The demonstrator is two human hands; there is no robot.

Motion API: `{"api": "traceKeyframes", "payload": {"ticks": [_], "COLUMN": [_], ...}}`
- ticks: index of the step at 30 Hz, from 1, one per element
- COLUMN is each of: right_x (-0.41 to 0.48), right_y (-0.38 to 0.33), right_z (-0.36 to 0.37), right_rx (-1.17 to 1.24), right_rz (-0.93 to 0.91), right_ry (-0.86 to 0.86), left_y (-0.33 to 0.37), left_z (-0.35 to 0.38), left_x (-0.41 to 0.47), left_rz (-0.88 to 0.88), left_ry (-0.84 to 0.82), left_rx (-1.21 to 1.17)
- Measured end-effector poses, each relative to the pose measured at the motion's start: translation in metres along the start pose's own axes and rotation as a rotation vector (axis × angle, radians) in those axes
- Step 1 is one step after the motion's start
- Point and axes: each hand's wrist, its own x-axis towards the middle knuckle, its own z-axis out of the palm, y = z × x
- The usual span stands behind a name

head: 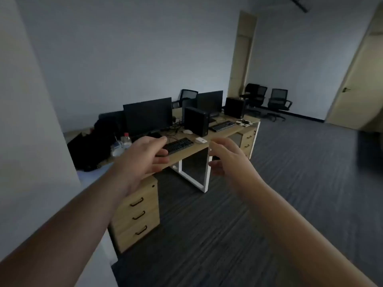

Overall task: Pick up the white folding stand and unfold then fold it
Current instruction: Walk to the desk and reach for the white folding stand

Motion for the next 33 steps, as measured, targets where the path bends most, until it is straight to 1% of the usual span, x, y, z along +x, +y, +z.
{"api": "traceKeyframes", "payload": {"ticks": [4,12,17,22,27,33], "right_x": [0.005,0.056,0.120,0.190,0.255,0.315], "right_y": [0.007,0.015,0.025,0.020,0.021,0.029], "right_z": [0.002,-0.009,-0.028,-0.052,-0.075,-0.094], "right_rx": [0.003,0.015,-0.001,-0.024,-0.036,0.001], "right_rz": [0.017,0.001,-0.005,-0.041,-0.058,-0.031], "right_ry": [0.043,0.039,0.039,0.027,-0.014,-0.025], "left_y": [-0.006,-0.009,-0.005,0.011,0.018,0.018], "left_z": [0.002,0.020,0.048,0.078,0.108,0.135], "left_x": [0.010,0.062,0.117,0.172,0.227,0.286], "left_rz": [-0.016,-0.010,-0.020,0.005,0.005,-0.027], "left_ry": [-0.039,-0.052,-0.014,0.024,0.059,0.058], "left_rx": [0.000,0.026,0.027,0.055,0.035,0.030]}}
